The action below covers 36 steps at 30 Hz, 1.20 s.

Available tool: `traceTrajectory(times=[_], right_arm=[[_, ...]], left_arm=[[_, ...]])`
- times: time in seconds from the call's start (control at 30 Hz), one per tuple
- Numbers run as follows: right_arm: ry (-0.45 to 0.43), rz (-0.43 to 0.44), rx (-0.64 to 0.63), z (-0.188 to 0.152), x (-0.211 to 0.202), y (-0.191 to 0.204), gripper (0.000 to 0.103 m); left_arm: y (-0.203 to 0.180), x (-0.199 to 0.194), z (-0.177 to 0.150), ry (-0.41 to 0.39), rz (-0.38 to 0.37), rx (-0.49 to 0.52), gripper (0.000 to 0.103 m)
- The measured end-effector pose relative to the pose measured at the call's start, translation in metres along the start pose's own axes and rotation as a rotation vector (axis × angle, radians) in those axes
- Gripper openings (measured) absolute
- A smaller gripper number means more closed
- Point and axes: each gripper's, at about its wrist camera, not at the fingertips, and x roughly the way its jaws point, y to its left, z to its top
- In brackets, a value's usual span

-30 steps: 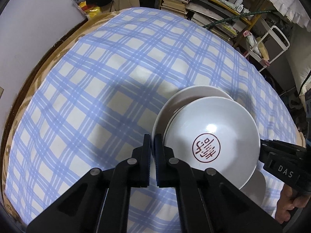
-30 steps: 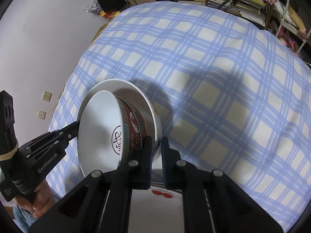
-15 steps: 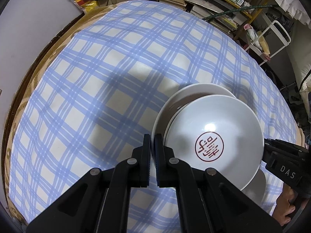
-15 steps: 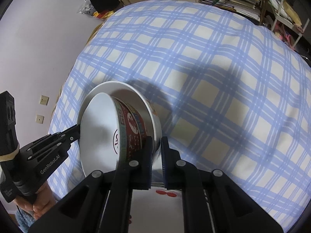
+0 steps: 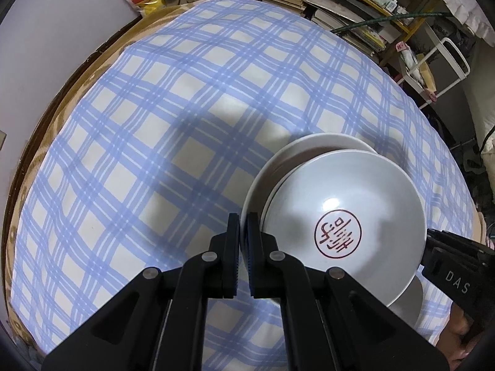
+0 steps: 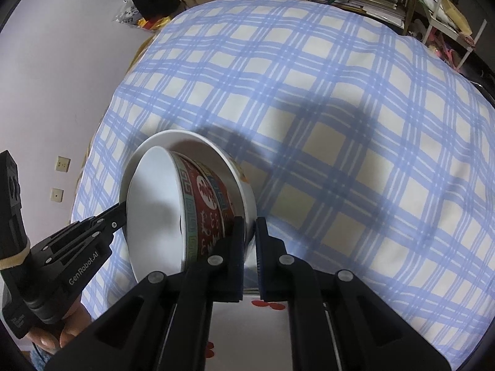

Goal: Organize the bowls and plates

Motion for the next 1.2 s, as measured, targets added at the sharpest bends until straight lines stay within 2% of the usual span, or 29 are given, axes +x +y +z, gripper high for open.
traceTrajectory(times=[0.4,0.73,1.2], right_arm=[[-0.017,-0.009,0.016,-0.002,-0.003,0.001,0.010],[-0.026,0.017,0.114,-0.002,-0.002,-0.008,0.010],[-0.033,-0.094,-0.002,0.001,-0.019,0.020,0.009]], left_arm=[[0.005,-0.001,-0.002,-0.011,-0.029,-0.018,0.003],[0.005,-0.002,-0.005,-0.037,-0.026,-0.029,0.003],[0.012,-0.014,0.001,-0.005,-0.052,-0.094,0.002]])
